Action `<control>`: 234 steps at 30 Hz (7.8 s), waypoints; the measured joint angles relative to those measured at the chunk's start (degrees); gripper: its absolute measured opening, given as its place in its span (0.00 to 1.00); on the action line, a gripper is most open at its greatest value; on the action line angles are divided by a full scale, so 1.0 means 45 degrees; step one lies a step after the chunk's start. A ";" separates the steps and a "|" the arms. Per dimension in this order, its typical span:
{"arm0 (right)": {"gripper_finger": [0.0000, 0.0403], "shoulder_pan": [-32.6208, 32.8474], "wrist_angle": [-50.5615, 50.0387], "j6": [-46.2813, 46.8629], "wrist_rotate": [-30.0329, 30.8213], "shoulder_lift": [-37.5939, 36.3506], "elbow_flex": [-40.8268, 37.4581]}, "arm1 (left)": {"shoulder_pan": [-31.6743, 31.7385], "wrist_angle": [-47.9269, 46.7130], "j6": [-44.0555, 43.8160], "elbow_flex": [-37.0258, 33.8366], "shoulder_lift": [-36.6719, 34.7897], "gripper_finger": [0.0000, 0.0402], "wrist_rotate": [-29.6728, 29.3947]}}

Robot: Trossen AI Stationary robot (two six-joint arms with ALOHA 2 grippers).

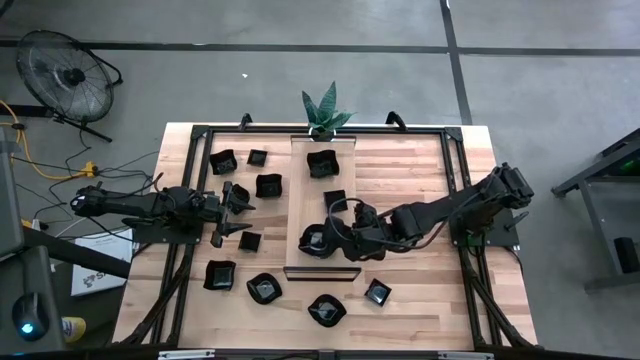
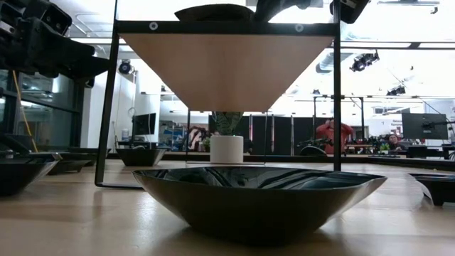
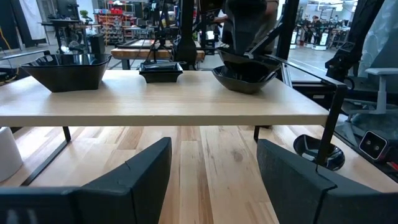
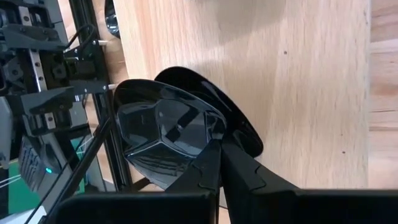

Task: Pick & Place Mini shaped plates
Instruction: Stack the black leaf shaped plate on top of the black leaf shaped plate on the shelf, then stack the black square plate on top of the black square plate on the shelf

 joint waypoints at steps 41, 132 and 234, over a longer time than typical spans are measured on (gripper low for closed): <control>0.16 0.0686 -0.2798 -0.4083 -0.0992 -0.1303 0.0005 | 0.0000 0.0000 -0.0001 0.0000 -0.0002 0.58 0.0004; 0.13 0.2361 0.8727 -1.0853 -0.6134 -0.2171 -1.1244 | -0.0001 0.0005 0.0002 0.0000 -0.0001 0.58 -0.0001; 0.02 0.2659 0.9634 -1.0033 -0.5643 -0.2345 -1.1147 | 0.0000 0.0000 0.0002 0.0000 -0.0002 0.58 -0.0001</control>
